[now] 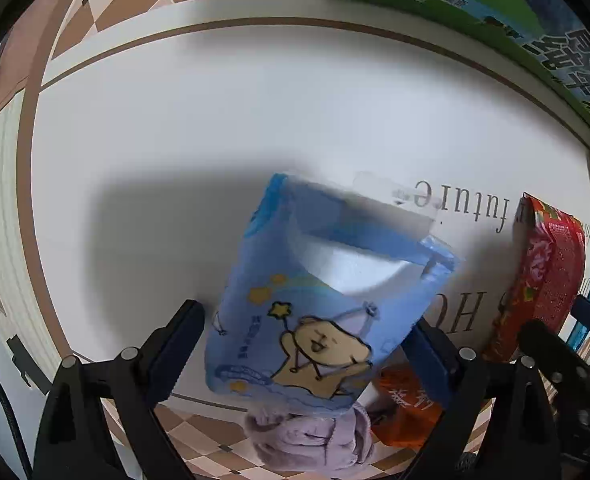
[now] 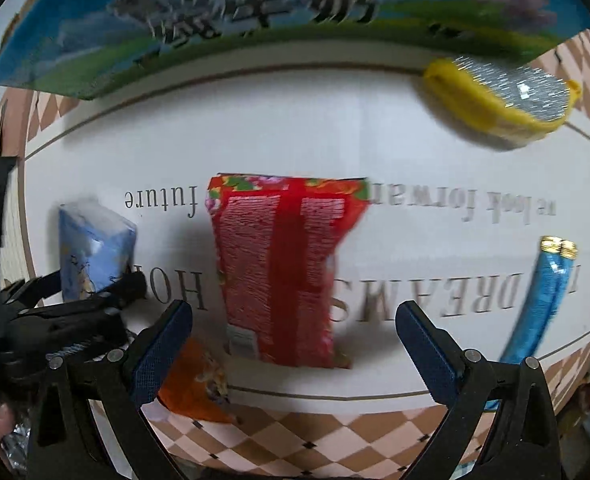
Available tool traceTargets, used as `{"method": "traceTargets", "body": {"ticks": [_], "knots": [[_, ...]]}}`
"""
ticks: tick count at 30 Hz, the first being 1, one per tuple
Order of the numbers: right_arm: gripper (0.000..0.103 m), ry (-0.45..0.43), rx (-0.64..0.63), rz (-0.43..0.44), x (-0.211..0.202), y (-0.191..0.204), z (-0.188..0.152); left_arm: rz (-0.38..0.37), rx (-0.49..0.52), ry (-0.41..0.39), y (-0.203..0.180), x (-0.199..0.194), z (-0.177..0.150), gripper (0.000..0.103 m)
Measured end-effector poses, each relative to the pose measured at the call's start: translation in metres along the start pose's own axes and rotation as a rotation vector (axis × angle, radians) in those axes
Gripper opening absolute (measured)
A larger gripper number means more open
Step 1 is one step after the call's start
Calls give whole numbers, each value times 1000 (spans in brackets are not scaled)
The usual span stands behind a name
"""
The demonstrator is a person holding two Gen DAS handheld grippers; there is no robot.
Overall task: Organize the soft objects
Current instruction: 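Grasp the blue wet-wipes pack with the left tool while the right tool grasps the red snack bag, then lower both packs into the box beside the bags and open both tools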
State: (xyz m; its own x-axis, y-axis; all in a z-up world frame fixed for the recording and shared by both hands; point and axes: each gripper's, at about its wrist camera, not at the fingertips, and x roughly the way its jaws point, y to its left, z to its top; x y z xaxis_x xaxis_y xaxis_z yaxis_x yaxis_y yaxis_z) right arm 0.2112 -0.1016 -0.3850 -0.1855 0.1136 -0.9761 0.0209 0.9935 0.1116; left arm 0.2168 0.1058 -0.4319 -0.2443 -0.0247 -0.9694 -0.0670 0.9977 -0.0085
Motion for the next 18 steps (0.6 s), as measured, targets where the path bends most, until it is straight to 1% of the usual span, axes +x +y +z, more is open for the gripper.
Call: {"method": "traceTargets", "body": {"ticks": [2,3,4,5,6,7,8,9,10,12,13,14,15,16,17,18], "knots": [[102,10,0,-14,7,4,0,13,11,-8,-2,1,-2,96],[102,13,-1,-22,9,6,0,16,18,-14,-3,1,-4,92],[100,17,-4,-32,11,8,-1,11,24,-20,-5,0,-6,85],[98,21,-6,-37,12,8,-1,4,26,-21,-8,-2,-8,81],[97,26,-2,-41,14,8,-2,4,30,-27,-10,-3,-10,72],[92,28,1,-43,16,10,-2,11,38,-35,-12,-5,-12,64],[86,33,4,-51,18,9,-4,23,46,-43,-15,-7,-13,61],[82,38,4,-56,19,9,-5,45,57,-53,-18,-8,-15,58],[73,46,2,-64,22,8,-6,63,67,-58,-21,-7,-17,55],[64,33,-18,-91,20,11,-8,76,74,-63,-25,-8,-19,52],[56,27,-36,-94,17,13,-10,75,74,-64,-26,-9,-21,49],[53,24,-44,-100,18,18,-13,72,73,-64,-28,-10,-22,47],[51,17,-55,-102,15,20,-15,65,68,-69,-28,-11,-24,44],[50,12,-62,-101,14,20,-16,50,67,-74,-29,-14,-26,42],[49,7,-68,-100,17,34,-21,36,65,-80,-26,-25,-27,42],[49,5,-70,-96,14,34,-24,23,63,-89,-21,-26,-21,42]]}}
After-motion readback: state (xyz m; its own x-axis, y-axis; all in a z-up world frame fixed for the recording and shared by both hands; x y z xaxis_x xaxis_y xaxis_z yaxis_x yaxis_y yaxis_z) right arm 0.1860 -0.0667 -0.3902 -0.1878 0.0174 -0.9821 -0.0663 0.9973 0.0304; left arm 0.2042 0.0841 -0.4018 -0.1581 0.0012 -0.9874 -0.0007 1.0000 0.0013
